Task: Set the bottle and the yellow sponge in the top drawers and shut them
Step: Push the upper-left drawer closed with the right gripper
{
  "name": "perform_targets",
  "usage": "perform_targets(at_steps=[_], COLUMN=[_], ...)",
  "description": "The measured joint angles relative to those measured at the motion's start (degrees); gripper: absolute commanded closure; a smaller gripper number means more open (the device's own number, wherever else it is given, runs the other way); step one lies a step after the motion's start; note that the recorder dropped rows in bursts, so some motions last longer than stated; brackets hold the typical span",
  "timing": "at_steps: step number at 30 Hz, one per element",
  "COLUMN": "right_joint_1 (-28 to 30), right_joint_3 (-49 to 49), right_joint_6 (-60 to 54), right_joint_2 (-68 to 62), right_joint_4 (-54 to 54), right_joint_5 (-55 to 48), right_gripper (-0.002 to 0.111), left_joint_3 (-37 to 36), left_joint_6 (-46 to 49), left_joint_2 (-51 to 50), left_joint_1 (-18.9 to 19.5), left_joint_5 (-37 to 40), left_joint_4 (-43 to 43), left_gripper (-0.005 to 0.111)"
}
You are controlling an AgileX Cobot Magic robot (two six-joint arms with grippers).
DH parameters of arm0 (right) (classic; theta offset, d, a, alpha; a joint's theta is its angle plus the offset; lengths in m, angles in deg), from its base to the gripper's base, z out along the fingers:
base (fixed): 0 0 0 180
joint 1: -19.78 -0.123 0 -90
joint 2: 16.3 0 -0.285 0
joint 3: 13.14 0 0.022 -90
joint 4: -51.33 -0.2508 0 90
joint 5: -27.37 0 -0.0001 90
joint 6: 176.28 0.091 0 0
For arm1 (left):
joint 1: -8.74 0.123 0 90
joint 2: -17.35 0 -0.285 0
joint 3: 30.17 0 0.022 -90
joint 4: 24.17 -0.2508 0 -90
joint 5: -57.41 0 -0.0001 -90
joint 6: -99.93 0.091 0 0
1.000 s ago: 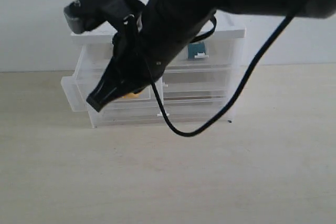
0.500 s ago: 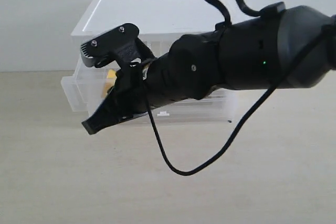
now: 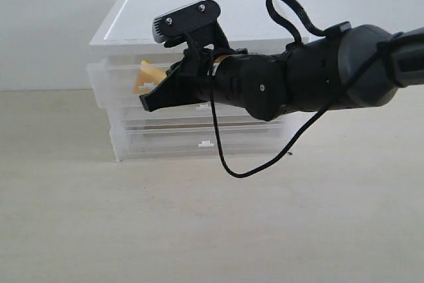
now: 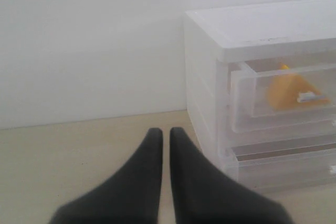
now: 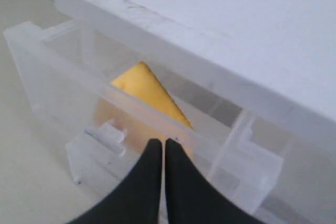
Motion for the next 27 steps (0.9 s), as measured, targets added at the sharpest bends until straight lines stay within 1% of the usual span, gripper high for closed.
perform_targets(at_steps=[6, 9, 13, 18, 24, 27], right_joint_1=[0.7, 0.7, 0.7, 0.7, 0.5, -0.4], right_joint_3=[0.0, 2.0, 4.7, 5.2, 5.0, 3.4], right_joint_6=[0.1, 0.3, 0.3, -0.6, -2.0, -2.6], right_joint_2=[-0.8, -2.7, -4.4, -4.1, -1.9, -1.6], right_joint_4=[-0.2, -0.2, -0.2, -0.2, -0.2, -0.2], right_joint_5=[4.5, 4.7, 2.8, 0.0, -9.9, -8.8], right_gripper=[0.108, 0.108, 0.108, 0.108, 0.108, 0.108], left_joint_3=[0.0, 0.0, 0.0, 0.0, 0.0, 0.0], left_joint_6=[0.0, 0.0, 0.0, 0.0, 0.0, 0.0], left_joint_2=[0.0, 0.0, 0.0, 0.0, 0.0, 0.0], left_joint_1=[0.0, 0.0, 0.0, 0.0, 0.0, 0.0], left_joint_5=[0.0, 0.0, 0.0, 0.0, 0.0, 0.0], left_joint_4=[0.0, 0.0, -0.2, -0.2, -0.2, -0.2], left_gripper=[0.103, 0.103, 0.103, 0.103, 0.103, 0.103])
